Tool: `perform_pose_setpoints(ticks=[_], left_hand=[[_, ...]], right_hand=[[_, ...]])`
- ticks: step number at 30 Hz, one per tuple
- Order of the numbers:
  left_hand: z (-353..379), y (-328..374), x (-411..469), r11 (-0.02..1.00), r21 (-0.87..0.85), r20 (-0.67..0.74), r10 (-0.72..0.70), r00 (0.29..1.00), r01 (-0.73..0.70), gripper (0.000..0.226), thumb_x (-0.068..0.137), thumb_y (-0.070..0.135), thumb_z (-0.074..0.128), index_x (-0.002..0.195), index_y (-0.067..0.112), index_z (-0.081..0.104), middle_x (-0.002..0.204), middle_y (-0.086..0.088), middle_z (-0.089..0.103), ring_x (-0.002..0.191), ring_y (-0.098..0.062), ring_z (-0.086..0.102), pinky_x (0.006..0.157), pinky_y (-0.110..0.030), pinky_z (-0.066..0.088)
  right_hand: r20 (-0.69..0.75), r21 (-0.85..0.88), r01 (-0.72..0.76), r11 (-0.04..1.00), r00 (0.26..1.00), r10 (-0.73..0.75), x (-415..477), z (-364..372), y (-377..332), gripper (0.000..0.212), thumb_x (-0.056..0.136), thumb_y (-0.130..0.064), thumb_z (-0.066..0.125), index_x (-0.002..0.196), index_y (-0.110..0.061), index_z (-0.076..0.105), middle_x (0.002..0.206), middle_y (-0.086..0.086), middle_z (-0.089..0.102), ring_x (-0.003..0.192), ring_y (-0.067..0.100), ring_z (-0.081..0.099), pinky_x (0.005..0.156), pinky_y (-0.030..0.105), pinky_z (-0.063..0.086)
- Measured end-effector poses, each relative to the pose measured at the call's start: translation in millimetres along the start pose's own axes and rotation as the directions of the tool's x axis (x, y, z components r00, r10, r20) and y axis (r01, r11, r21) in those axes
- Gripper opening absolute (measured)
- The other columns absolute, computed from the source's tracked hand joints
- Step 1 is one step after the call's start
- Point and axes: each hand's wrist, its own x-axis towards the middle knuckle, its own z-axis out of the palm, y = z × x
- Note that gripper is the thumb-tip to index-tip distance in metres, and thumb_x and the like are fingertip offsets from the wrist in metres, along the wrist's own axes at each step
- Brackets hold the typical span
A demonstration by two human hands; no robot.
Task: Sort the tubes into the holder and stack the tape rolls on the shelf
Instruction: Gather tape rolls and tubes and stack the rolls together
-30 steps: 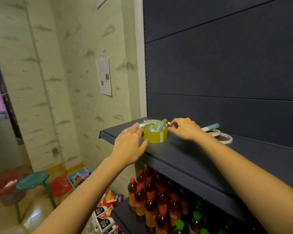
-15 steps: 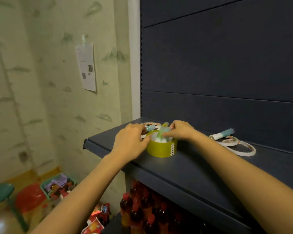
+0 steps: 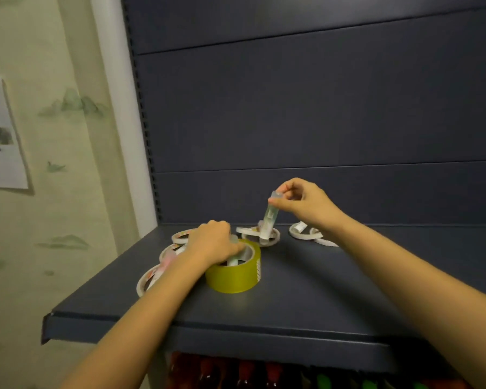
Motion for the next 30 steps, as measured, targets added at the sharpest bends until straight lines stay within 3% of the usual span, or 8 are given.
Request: perform_pose_setpoints(ticks=[3, 5, 8, 10, 17, 21, 26, 30], left_hand=[[-3.1, 3.8, -0.4, 0.999, -0.035, -0.022, 0.035, 0.999, -0.035, 0.033, 0.086, 0.037, 0.056, 0.108, 0.012, 0.057, 0.114, -0.012, 0.061, 0.105, -0.033, 0.056, 0.077, -0.035, 0.043], [-12.1, 7.3, -3.7, 0.994, -0.076, -0.178, 0.066, 0.982, -0.081, 0.03, 0.088, 0.035, 0.055, 0.108, 0.013, 0.055, 0.112, -0.013, 0.062, 0.104, -0.036, 0.056, 0.077, -0.037, 0.043], [-33.7, 29.5, -11.3, 0.957, -0.15, -0.506, 0.141, 0.851, -0.248, 0.027, 0.086, 0.036, 0.058, 0.105, 0.018, 0.052, 0.101, -0.011, 0.066, 0.096, -0.038, 0.059, 0.068, -0.035, 0.036], [-46.2, 56.1, -15.4, 0.887, -0.235, -0.594, 0.193, 0.781, -0.397, 0.026, 0.084, 0.036, 0.061, 0.102, 0.019, 0.052, 0.092, -0.005, 0.066, 0.09, -0.036, 0.06, 0.066, -0.034, 0.037], [-42.2, 160.7, -21.9, 0.62, -0.55, -0.392, 0.399, 0.829, -0.559, 0.022, 0.075, 0.034, 0.074, 0.084, 0.025, 0.058, 0.077, 0.011, 0.064, 0.086, -0.019, 0.065, 0.079, -0.034, 0.051], [-30.3, 228.5, -36.1, 0.507, -0.637, -0.307, 0.524, 0.794, -0.581, 0.023, 0.066, 0.032, 0.082, 0.077, 0.021, 0.064, 0.073, 0.004, 0.071, 0.082, -0.017, 0.068, 0.08, -0.04, 0.054], [-20.4, 314.7, -64.2, 0.451, -0.616, -0.313, 0.613, 0.726, -0.646, 0.022, 0.065, 0.035, 0.082, 0.075, 0.027, 0.064, 0.073, 0.01, 0.062, 0.08, -0.016, 0.063, 0.069, -0.031, 0.05], [-15.9, 383.6, -86.2, 0.418, -0.625, -0.332, 0.622, 0.709, -0.659, 0.019, 0.068, 0.034, 0.081, 0.076, 0.028, 0.065, 0.067, 0.016, 0.055, 0.073, -0.012, 0.056, 0.064, -0.027, 0.042]], right_hand=[[-0.112, -0.035, -0.017, 0.999, 0.994, 0.013, -18.2, -9.0, 4.0, 0.017, 0.083, -0.022, 0.071, 0.093, -0.015, 0.059, 0.077, -0.007, 0.057, 0.071, 0.006, 0.052, 0.064, 0.014, 0.043], [-0.216, -0.047, -0.018, 0.999, 0.976, 0.007, -32.9, -15.7, 9.0, 0.017, 0.082, -0.022, 0.071, 0.093, -0.017, 0.059, 0.079, -0.009, 0.058, 0.07, 0.005, 0.052, 0.063, 0.015, 0.044], [-0.334, -0.074, -0.021, 0.997, 0.942, -0.005, -57.2, -32.1, 13.8, 0.017, 0.082, -0.02, 0.071, 0.094, -0.015, 0.06, 0.084, -0.006, 0.06, 0.069, 0.007, 0.052, 0.063, 0.013, 0.046], [-0.381, -0.112, -0.042, 0.993, 0.925, -0.004, -72.8, -50.4, 13.7, 0.018, 0.083, -0.019, 0.071, 0.096, -0.014, 0.059, 0.086, -0.005, 0.06, 0.07, 0.006, 0.053, 0.059, 0.007, 0.045], [-0.555, -0.199, -0.17, 0.965, 0.831, 0.032, -136.9, -134.1, 17.3, 0.018, 0.083, -0.019, 0.07, 0.096, -0.014, 0.059, 0.093, 0.001, 0.064, 0.086, 0.02, 0.062, 0.081, 0.038, 0.055], [-0.642, -0.26, -0.231, 0.938, 0.767, 0.011, -180.4, -190.1, 26.3, 0.017, 0.082, -0.018, 0.071, 0.093, -0.016, 0.058, 0.086, -0.005, 0.063, 0.081, 0.014, 0.061, 0.078, 0.031, 0.054], [-0.719, -0.331, -0.325, 0.886, 0.695, -0.014, -236.6, -261.7, 37.7, 0.018, 0.081, -0.017, 0.072, 0.092, -0.017, 0.058, 0.082, -0.006, 0.061, 0.071, 0.006, 0.058, 0.061, 0.005, 0.045], [-0.742, -0.392, -0.398, 0.83, 0.67, -0.029, -276.5, -321.4, 42.0, 0.02, 0.08, -0.018, 0.073, 0.095, -0.013, 0.06, 0.086, -0.002, 0.063, 0.072, 0.008, 0.058, 0.072, 0.024, 0.05]])
